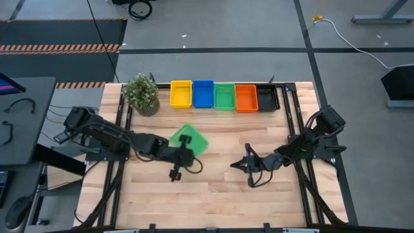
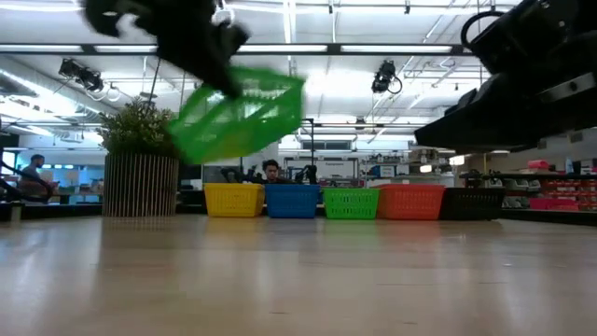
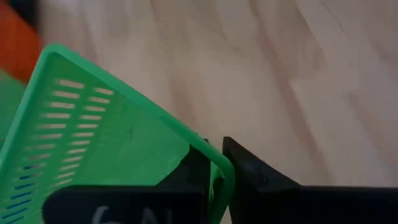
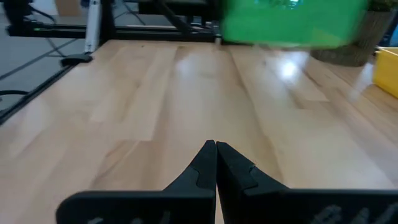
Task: Stack baskets by color
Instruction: Stack the bottom green bin on top of the green bin
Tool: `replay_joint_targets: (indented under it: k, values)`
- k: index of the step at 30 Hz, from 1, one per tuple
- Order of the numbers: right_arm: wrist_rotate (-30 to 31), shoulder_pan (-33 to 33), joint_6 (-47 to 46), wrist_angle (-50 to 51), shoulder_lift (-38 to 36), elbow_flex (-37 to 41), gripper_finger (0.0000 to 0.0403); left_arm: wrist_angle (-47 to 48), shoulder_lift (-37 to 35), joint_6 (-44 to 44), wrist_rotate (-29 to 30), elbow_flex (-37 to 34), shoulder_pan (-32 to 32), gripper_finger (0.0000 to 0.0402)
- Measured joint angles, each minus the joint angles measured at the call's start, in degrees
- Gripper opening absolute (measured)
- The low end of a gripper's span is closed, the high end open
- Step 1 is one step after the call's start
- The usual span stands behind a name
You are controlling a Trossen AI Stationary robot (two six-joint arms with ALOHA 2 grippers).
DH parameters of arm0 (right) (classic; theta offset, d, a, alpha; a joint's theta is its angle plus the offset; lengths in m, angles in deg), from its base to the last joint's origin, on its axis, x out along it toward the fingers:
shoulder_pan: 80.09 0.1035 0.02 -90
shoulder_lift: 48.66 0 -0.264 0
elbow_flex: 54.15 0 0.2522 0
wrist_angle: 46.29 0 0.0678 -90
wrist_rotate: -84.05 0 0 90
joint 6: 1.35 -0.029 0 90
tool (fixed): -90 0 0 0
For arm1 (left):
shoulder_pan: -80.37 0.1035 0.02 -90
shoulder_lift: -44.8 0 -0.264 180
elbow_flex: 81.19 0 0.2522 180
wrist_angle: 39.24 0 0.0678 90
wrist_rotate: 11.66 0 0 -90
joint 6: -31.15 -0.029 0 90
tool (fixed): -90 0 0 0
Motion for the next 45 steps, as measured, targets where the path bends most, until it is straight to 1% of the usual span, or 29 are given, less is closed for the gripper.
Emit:
replay_joint_targets:
  k: [1, 4, 7, 10, 15, 18, 20, 23, 27, 30, 35, 40, 43, 45]
  values:
    - [0.0, 0.7, 0.0, 0.0, 0.0, 0.0, 0.0005, -1.6, 0.8, -4.1, 1.2, 1.2, 0.5, 0.0028]
    - [0.0, 2.9, -0.1, -0.3, -0.5, 0.0, 0.0005, -5.0, 4.1, -16.5, 1.5, 5.6, 4.6, 0.0028]
    - [1.8, 5.5, 0.0, -0.3, -1.7, 0.0, 0.0005, -7.7, 8.7, -26.6, -2.1, 11.8, 10.7, 0.0028]
    - [5.7, 8.7, 0.0, -0.1, -3.0, 0.0, 0.0005, -7.4, 14.2, -34.9, -6.1, 18.5, 16.9, 0.0028]
    - [13.5, 13.3, 0.3, 0.1, -3.4, 0.0, 0.0005, -4.4, 23.1, -49.4, -6.6, 27.9, 25.3, 0.0028]
    - [16.6, 15.2, 0.0, 0.4, -3.4, 0.0, 0.0005, -1.4, 27.5, -54.8, -6.8, 31.9, 29.2, 0.0028]
    - [18.0, 16.1, 0.0, 0.3, -3.4, 0.0, 0.0005, 0.4, 29.6, -57.1, -8.1, 33.8, 31.5, 0.0028]
    - [19.6, 16.7, 0.0, 0.1, -3.4, 0.0, 0.0006, 0.5, 31.7, -60.3, -11.1, 35.1, 34.0, 0.0028]
    - [20.5, 16.9, -0.7, 0.1, -3.4, 0.0, 0.0006, 1.1, 32.3, -67.6, -12.9, 35.0, 35.9, 0.0028]
    - [21.0, 16.9, -1.4, 0.1, -3.4, 0.0, 0.0006, 0.9, 32.3, -70.0, -14.5, 35.0, 36.9, 0.0028]
    - [21.0, 16.9, -3.5, 0.1, -3.4, 0.0, 0.0006, 0.9, 32.3, -73.8, -15.0, 35.0, 38.4, 0.0041]
    - [21.2, 16.8, -7.0, 0.1, -3.4, 0.0, 0.0006, 1.3, 33.3, -78.0, -16.8, 35.0, 39.5, 0.0034]
    - [23.2, 16.8, -8.2, 0.1, -3.4, 0.0, 0.0006, 2.1, 34.0, -80.9, -16.9, 34.9, 40.2, 0.0034]
    - [24.3, 16.8, -8.6, 0.0, -3.4, -0.1, 0.0006, 0.9, 34.7, -82.9, -16.9, 35.0, 40.5, 0.0038]
